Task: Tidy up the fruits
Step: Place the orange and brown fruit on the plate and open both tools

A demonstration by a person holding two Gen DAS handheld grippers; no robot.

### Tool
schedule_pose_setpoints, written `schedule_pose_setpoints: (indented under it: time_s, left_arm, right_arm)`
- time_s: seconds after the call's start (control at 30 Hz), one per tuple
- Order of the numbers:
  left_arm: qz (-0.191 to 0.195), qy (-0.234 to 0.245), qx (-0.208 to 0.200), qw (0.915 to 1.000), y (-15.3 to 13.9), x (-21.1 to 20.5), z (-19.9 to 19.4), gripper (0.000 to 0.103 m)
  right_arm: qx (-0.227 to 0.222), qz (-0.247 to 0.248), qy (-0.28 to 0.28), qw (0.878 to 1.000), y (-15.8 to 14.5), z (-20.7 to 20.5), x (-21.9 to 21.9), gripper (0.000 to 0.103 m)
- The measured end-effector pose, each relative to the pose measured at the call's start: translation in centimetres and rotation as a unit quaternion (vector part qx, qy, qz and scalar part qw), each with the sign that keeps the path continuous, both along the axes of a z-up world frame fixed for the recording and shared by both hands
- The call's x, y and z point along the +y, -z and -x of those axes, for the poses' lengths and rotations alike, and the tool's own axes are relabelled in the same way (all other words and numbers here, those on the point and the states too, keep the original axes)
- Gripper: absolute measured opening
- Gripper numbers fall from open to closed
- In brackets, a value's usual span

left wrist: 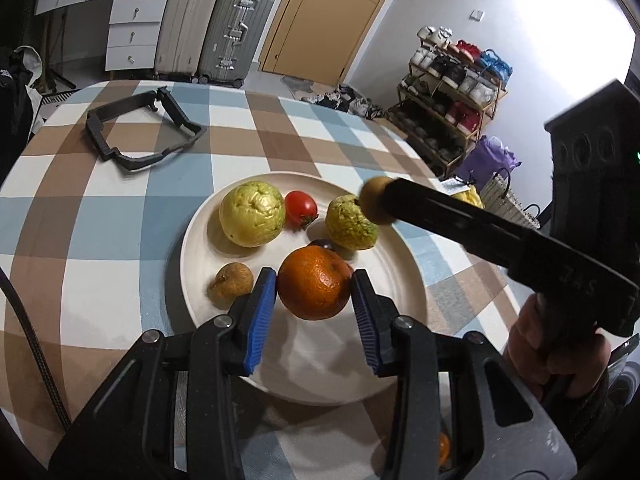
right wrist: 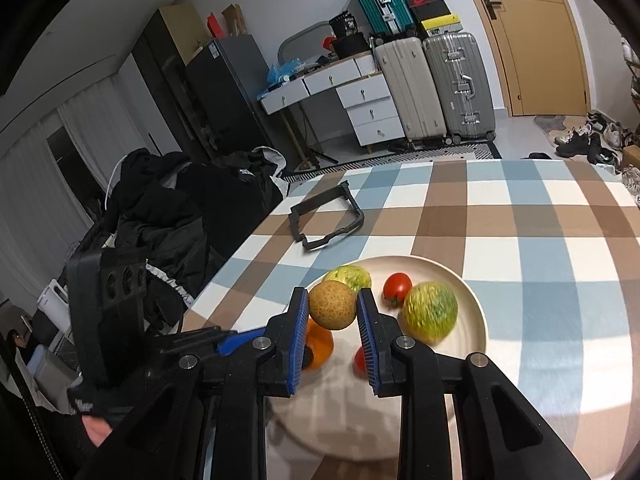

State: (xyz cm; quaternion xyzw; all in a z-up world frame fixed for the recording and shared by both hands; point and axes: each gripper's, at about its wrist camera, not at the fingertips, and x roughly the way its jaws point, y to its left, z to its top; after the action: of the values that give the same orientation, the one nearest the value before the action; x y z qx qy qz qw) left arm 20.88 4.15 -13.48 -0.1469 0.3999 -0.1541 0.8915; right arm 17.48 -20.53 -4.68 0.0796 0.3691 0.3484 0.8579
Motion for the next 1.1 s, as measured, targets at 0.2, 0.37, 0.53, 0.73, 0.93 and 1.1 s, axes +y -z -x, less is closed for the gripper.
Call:
schedule_pose_setpoints:
  time_s: [0.2,0.37,0.53,0.73,0.93,1.1]
  left_arm:
    - [-0.007,0.006,0.000,1.0000,0.5,0.0,-0.7,0.036]
    - [-0.006,0.006,0.002,1.0000,0.7,0.1,-1.0,0.036]
    - [-0.005,0.007,0.004,1.0000,0.9,0.2,-1.4,0.036]
    - [-0.004,0.004,0.013,0.9999,1.5,0.4,-2.0,0.036]
    - [-0.011,0.006,-0.004,0.9999,0.6,0.2,-1.7,0.036]
    - [-0.024,0.000,-0.014,0.9996,-0.6,0.0,-0.6,0.036]
  right_arm:
    - [0.019,0.015,-0.003,1.000,1.9,-2.3,1.5,0.025]
    - [0.031,0.023,-0.004,0.999,3.2,-3.2,2.3,0.025]
    - [0.039,0.039,-0.004,0.998,4.2,-3.7,2.8,0.025]
    - [0.056,0.035,0.005,0.998,4.9,-4.4,2.6,0.025]
    - [0.051,0.026,0.009,0.998,4.4,-4.3,2.3,0.029]
    - [0.045,0.010,0.027,0.999,3.2,-3.5,0.9,0.033]
